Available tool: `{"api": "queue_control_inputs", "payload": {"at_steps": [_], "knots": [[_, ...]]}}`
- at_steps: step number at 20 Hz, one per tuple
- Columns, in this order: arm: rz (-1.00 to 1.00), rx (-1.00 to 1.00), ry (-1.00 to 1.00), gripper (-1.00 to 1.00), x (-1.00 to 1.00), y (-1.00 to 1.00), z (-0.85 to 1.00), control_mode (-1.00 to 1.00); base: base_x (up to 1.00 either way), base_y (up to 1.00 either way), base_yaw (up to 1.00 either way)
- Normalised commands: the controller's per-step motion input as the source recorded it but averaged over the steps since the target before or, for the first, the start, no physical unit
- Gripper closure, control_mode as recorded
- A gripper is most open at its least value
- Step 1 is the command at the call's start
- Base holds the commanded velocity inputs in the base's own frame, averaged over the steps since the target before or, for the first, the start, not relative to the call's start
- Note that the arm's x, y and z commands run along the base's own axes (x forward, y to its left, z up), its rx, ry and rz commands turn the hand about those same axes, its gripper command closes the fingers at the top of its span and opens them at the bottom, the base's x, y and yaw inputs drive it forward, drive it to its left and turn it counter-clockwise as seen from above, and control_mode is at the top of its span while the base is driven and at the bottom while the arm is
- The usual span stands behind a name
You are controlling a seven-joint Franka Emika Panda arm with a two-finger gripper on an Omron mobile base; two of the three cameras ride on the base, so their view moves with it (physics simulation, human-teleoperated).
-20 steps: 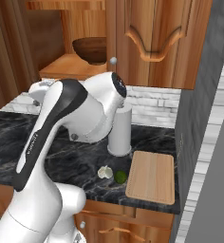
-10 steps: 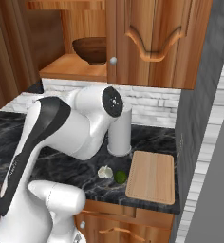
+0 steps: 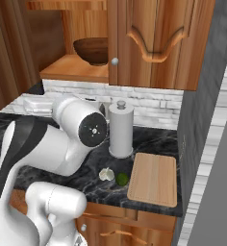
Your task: Open the cabinet. Place the bowl and condiment on the counter. Then place the lime and garlic on the cutting board.
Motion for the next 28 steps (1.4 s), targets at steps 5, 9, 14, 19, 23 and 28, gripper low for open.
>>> {"api": "queue_control_inputs", "payload": {"at_steps": [5, 9, 14, 19, 23, 28], "knots": [[0.00, 0.00, 0.00, -1.00, 0.00, 0.00, 0.00, -1.00, 0.00, 0.00, 0.00], [-0.08, 0.00, -0.09, -1.00, -0.01, -0.13, 0.13, -1.00, 0.00, 0.00, 0.00], [-0.16, -0.01, -0.15, -1.00, -0.11, -0.32, 0.31, -1.00, 0.00, 0.00, 0.00], [-0.22, -0.04, -0.12, -1.00, -0.06, -0.32, 0.23, -1.00, 0.00, 0.00, 0.00], [-0.26, -0.02, -0.09, -1.00, 0.00, -0.30, 0.17, -1.00, 0.00, 0.00, 0.00], [-0.18, -0.01, -0.10, -1.00, 0.05, -0.09, 0.17, -1.00, 0.00, 0.00, 0.00]]}}
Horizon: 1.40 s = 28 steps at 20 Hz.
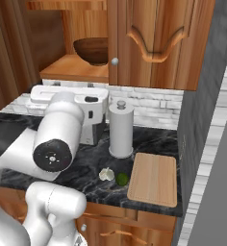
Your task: Open the cabinet. Place the bowl and condiment on the counter. Then place the lime and garlic on the cutting board.
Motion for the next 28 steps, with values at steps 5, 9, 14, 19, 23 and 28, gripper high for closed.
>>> {"api": "queue_control_inputs", "payload": {"at_steps": [5, 9, 14, 19, 23, 28], "knots": [[-0.01, 0.00, -0.02, -1.00, 0.04, 0.00, 0.03, -1.00, 0.00, 0.00, 0.00], [0.00, 0.01, 0.00, -1.00, 0.30, -0.18, 0.07, -1.00, 0.00, 0.00, 0.00], [0.00, 0.02, 0.00, -1.00, 0.29, -0.23, 0.08, -1.00, 0.00, 0.00, 0.00], [0.00, 0.00, 0.00, -1.00, 0.26, -0.05, 0.00, -1.00, 0.00, 0.00, 0.00], [0.00, 0.00, 0.00, -1.00, 0.36, -0.08, 0.00, -1.00, 0.00, 0.00, 0.00], [-0.01, 0.00, 0.00, -1.00, 0.41, -0.09, 0.00, -1.00, 0.00, 0.00, 0.00]]}}
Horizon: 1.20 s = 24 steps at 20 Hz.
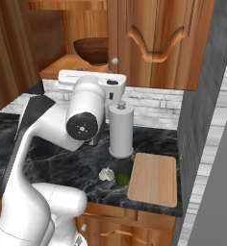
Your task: Open the cabinet. Place the bowl and condiment on the counter. Then place the lime and garlic on the cutting board.
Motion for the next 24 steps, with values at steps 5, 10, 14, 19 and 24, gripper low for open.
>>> {"api": "queue_control_inputs", "payload": {"at_steps": [5, 10, 14, 19, 24], "knots": [[0.00, -0.02, 0.00, -1.00, 0.34, -0.12, -0.03, -1.00, 0.00, 0.00, 0.00], [0.00, -0.06, 0.00, -1.00, 0.23, -0.09, -0.15, -1.00, 0.00, 0.00, 0.00], [0.00, -0.08, 0.00, -1.00, 0.15, -0.07, -0.15, -1.00, 0.00, 0.00, 0.00], [0.00, -0.02, 0.01, -1.00, 0.07, 0.00, -0.02, -1.00, 0.00, 0.00, 0.00], [-0.09, 0.00, 0.01, -1.00, 0.38, 0.00, 0.00, -1.00, 0.00, 0.00, 0.00]]}}
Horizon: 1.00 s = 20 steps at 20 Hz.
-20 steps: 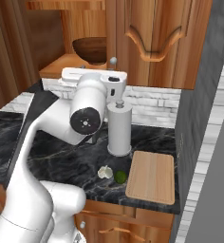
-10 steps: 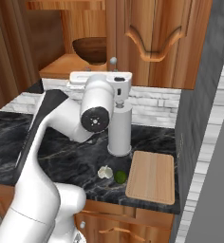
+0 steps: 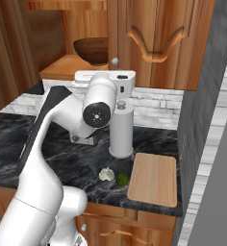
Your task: Open the cabinet. Place the bowl and condiment on the counter. Then place the lime and garlic on the cutting board.
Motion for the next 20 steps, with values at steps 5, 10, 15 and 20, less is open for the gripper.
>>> {"api": "queue_control_inputs", "payload": {"at_steps": [5, 10, 15, 20], "knots": [[-0.15, -0.02, 0.00, -1.00, 0.42, 0.00, -0.01, -1.00, 0.00, 0.00, 0.00], [-0.08, -0.02, 0.03, -1.00, 0.48, 0.00, -0.01, -1.00, 0.00, 0.00, 0.00], [0.00, -0.01, 0.09, -1.00, 0.50, -0.07, -0.05, -1.00, 0.00, 0.00, 0.00], [0.00, 0.00, 0.09, -1.00, 0.50, -0.15, -0.01, -1.00, 0.00, 0.00, 0.00]]}}
